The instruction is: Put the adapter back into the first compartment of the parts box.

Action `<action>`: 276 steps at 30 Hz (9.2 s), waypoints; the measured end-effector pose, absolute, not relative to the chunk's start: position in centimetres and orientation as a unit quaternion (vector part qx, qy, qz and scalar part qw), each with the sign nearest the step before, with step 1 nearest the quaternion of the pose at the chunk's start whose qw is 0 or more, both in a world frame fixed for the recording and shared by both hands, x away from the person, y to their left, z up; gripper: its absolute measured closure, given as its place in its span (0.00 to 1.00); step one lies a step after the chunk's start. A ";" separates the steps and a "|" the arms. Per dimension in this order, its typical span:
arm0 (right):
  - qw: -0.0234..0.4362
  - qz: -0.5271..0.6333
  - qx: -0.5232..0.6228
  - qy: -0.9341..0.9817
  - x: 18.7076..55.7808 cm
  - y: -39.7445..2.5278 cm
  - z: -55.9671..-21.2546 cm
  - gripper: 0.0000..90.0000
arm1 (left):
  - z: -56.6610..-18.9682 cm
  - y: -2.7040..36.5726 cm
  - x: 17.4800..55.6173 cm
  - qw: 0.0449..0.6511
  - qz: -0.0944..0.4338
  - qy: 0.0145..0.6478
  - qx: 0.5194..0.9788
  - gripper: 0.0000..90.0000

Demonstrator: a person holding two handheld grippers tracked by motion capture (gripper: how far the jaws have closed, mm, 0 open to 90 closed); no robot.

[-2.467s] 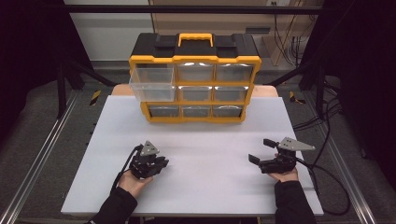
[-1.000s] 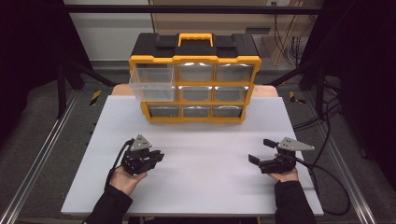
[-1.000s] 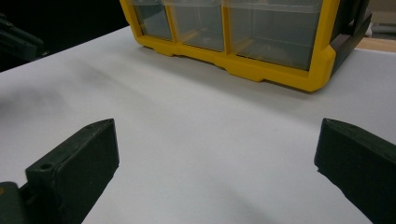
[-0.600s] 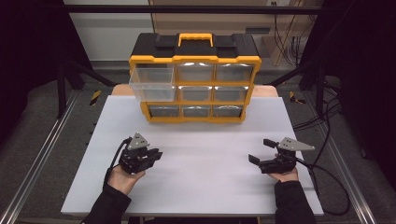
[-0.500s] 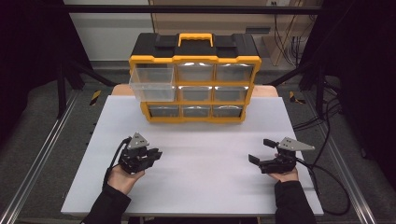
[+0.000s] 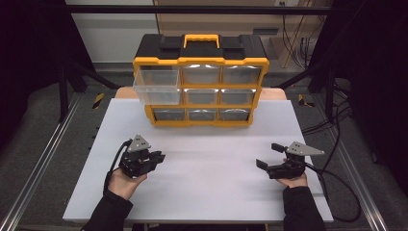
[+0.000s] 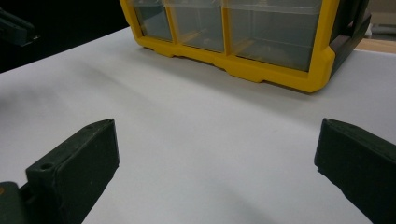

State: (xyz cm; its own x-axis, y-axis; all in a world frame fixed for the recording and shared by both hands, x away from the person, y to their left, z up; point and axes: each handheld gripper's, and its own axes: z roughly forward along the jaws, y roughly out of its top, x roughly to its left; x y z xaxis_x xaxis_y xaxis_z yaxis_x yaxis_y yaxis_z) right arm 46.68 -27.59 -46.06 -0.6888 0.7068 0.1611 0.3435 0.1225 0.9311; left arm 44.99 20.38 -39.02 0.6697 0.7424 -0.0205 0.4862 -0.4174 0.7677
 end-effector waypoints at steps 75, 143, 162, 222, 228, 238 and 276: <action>0.164 0.554 0.358 0.733 46.7 -27.6 -46.0 0.00 | -32.4 21.8 45.5 0.425 0.185 0.356 0.811 0.84; 0.162 0.551 0.358 0.736 46.7 -27.6 -46.1 0.01 | -26.5 21.7 45.8 0.422 0.217 0.333 0.815 0.84; 0.162 0.552 0.358 0.736 46.7 -27.6 -46.1 0.01 | -24.5 21.4 46.2 0.425 0.228 0.330 0.811 0.84; 0.161 0.552 0.357 0.736 46.6 -27.6 -46.1 0.01 | -19.9 21.4 49.0 0.424 0.244 0.353 0.798 0.84; 0.161 0.552 0.356 0.737 46.7 -27.6 -46.1 0.01 | -19.7 21.4 49.4 0.422 0.246 0.357 0.796 0.84; 0.162 0.552 0.357 0.736 46.7 -27.6 -46.1 0.01 | -19.3 21.4 50.2 0.421 0.245 0.361 0.795 0.84; 0.162 0.552 0.357 0.736 46.7 -27.6 -46.1 0.01 | -18.8 21.1 54.5 0.406 0.242 0.388 0.791 0.84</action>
